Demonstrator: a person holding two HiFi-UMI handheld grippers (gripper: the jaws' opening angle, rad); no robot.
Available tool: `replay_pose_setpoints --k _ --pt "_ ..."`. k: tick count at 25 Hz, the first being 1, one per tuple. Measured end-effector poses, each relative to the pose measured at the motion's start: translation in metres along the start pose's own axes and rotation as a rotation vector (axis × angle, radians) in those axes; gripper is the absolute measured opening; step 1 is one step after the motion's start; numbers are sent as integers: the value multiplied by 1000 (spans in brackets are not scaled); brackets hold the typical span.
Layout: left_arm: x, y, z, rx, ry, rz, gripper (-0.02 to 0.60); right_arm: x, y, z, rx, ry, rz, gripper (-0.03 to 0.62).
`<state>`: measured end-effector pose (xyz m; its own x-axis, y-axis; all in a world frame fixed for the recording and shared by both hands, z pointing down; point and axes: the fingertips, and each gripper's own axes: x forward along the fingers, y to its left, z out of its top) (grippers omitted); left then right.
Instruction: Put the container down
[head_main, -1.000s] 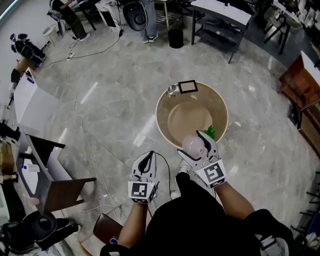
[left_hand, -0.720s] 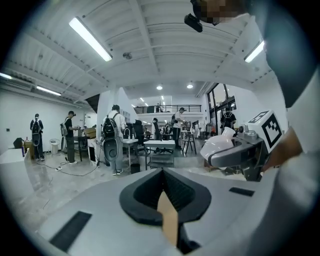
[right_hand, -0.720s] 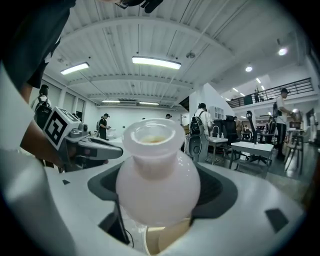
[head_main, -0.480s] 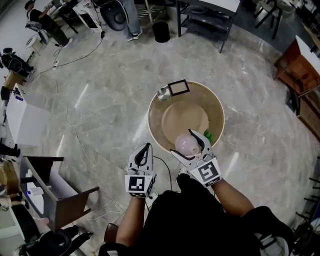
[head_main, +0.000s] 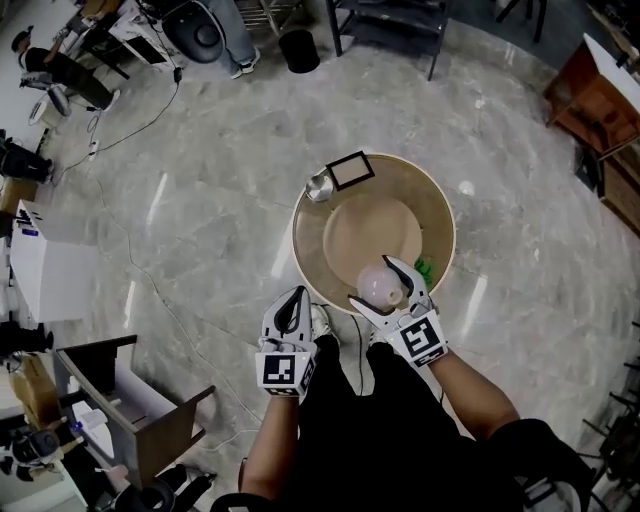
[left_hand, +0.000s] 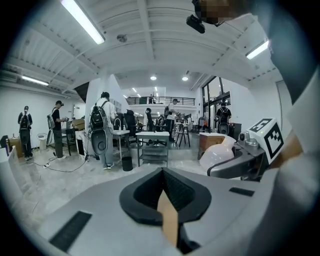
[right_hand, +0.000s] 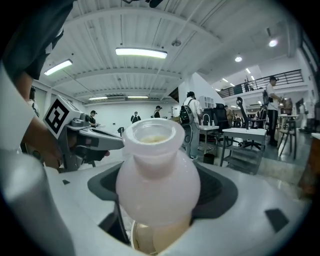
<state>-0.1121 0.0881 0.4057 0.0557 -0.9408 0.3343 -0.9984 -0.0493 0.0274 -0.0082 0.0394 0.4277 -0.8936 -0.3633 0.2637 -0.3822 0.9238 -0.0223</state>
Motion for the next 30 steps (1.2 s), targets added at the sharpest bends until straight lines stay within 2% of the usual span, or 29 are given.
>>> replay_pose_setpoints --k 6,10,18,27,30 --pt "48 22 -39 -8 60 -70 -6 38 -25 -50 38 86 -78 402" --pt "86 37 -61 -13 71 -109 -6 63 -45 -84 64 139 -134 402" --pt "153 57 -143 38 147 -190 -6 119 -64 -195 112 257 -226 402" --pt "206 53 -214 -20 176 -225 -6 153 -93 -320 182 374 -271 402" --pt "216 49 -228 -11 178 -243 -6 160 -97 -350 191 412 -280 402"
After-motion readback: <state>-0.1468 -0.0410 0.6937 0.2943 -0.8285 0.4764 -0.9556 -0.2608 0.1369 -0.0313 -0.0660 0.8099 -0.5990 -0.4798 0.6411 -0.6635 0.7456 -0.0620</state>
